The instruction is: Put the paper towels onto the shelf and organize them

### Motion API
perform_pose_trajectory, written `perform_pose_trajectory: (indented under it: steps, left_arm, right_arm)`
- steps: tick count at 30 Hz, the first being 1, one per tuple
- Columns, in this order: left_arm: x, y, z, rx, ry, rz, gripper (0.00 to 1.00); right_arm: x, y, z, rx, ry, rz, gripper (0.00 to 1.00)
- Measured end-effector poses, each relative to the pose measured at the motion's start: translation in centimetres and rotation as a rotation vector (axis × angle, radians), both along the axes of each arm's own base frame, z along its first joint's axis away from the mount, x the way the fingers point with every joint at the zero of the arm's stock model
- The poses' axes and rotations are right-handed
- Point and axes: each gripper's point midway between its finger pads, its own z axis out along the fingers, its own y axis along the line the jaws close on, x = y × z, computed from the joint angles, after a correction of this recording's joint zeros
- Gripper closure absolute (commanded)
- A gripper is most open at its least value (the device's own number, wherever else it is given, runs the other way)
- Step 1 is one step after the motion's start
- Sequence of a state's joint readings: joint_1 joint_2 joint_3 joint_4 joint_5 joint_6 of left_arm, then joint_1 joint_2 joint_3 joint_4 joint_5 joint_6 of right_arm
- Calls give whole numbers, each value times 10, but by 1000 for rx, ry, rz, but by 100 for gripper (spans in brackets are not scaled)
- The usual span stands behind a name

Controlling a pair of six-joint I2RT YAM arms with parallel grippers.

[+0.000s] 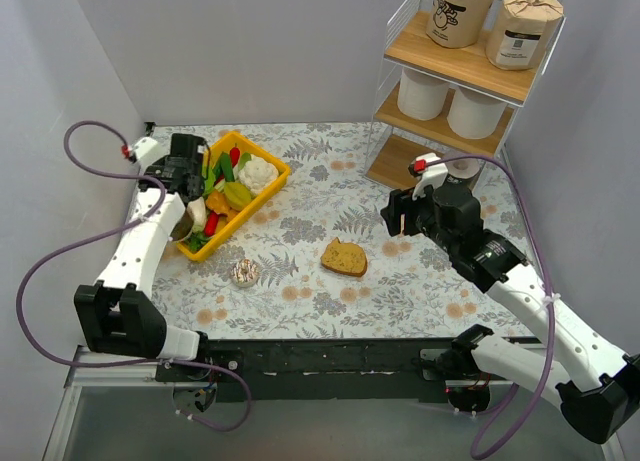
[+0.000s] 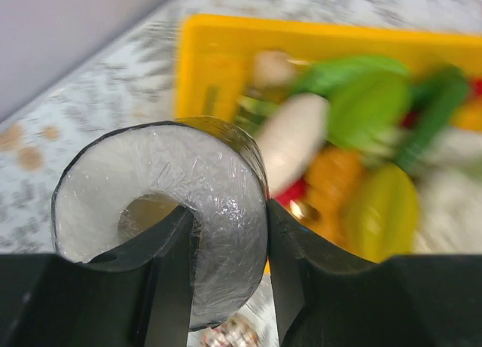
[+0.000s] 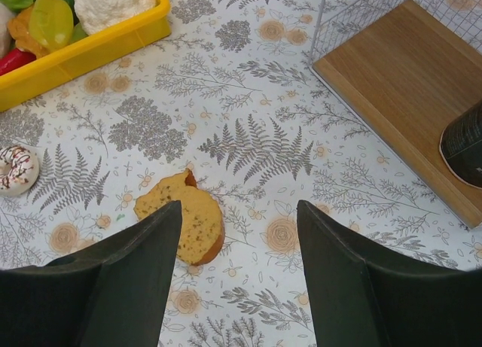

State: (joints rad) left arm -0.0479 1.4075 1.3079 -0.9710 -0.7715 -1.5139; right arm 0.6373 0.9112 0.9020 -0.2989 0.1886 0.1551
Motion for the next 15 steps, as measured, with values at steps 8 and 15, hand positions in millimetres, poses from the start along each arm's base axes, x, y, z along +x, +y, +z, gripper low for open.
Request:
perform_pose_trajectory:
  steps: [8,15]
  left_arm:
    - [39,-144,38,-121,-160,-539,100]
    - [59,-263,15,-180,-155,-922,100]
  right_arm:
    - [-11,-6,3,2,5,10,29]
    - [-27,-17,29,63,-63,7,30]
